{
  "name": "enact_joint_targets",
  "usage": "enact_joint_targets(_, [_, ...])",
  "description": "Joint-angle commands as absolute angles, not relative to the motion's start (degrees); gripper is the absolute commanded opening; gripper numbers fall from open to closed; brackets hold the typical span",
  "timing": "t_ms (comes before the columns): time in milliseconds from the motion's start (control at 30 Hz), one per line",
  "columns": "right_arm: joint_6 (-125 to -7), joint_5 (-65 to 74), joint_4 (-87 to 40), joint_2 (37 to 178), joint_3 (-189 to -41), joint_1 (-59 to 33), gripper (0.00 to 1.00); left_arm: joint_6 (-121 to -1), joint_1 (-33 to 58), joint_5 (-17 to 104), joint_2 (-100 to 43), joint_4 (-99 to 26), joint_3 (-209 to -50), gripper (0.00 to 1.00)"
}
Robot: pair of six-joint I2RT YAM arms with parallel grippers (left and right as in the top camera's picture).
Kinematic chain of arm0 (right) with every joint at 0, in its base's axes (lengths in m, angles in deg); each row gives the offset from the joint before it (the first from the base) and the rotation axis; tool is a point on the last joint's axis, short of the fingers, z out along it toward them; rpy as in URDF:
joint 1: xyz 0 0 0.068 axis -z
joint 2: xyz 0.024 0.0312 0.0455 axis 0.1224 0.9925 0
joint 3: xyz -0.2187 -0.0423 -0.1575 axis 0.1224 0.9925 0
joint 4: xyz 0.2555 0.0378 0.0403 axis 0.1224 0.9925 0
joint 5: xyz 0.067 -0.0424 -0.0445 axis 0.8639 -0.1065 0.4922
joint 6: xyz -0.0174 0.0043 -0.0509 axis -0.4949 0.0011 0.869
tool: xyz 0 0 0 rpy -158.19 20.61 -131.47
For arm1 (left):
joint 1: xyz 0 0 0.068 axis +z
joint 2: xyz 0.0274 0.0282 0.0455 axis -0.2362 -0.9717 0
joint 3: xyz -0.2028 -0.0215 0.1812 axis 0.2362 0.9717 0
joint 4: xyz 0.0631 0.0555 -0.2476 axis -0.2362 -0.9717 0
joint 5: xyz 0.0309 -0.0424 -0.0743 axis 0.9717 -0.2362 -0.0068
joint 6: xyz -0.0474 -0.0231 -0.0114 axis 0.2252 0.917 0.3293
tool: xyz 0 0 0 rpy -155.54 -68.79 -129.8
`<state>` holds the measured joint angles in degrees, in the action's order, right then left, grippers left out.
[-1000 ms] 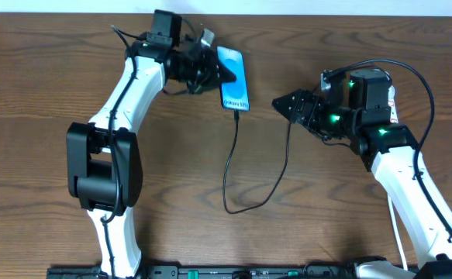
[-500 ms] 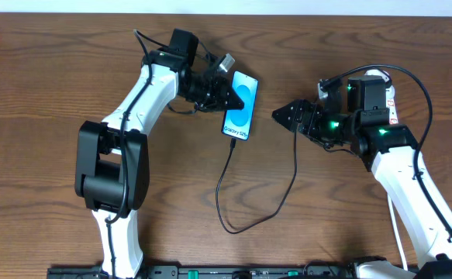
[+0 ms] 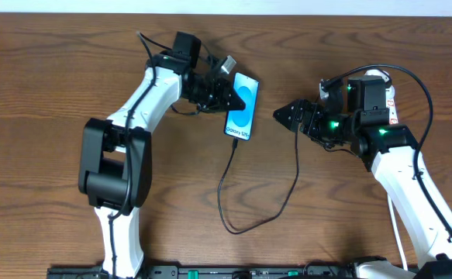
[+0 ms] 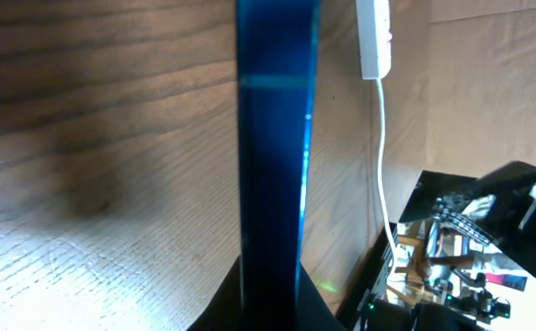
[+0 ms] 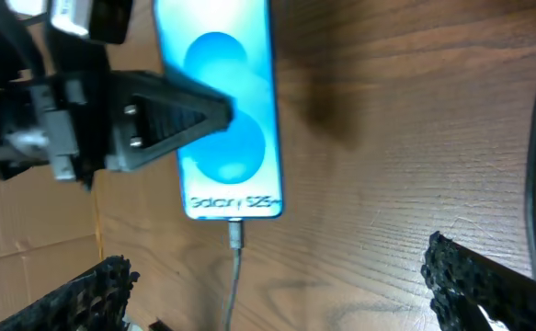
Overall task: Plug charger to phone and switch on socket
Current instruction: 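Lower the plugged phone flat onto the table with the left gripper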
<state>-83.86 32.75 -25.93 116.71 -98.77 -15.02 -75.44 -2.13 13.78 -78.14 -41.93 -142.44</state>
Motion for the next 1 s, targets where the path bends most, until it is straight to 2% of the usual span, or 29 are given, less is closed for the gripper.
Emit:
enact_joint_targets(0, [-82.73,32.54,-25.87,116.52,-99.07,-14.95,0.99,-70.39,-3.2,12.8,-81.9,-39.46,-142.22,0.07])
enact_joint_targets(433, [-82.75,32.51,-25.74,116.52,-99.07,-14.95,0.99,-69.39,-3.2,13.5,-85.66,-38.63,-142.22,0.07])
enact_joint_targets(567, [-82.73,32.51,-25.74,116.52,-99.07,-14.95,0.99,-68.69,-3.2,19.03,-85.69,-38.68,-142.22,0.08])
enact_joint_targets(967, [-82.73,32.54,-25.69,116.52,-99.07,-14.95,0.99,-66.11,-3.2,22.48,-87.37,-38.41,-142.22,0.07])
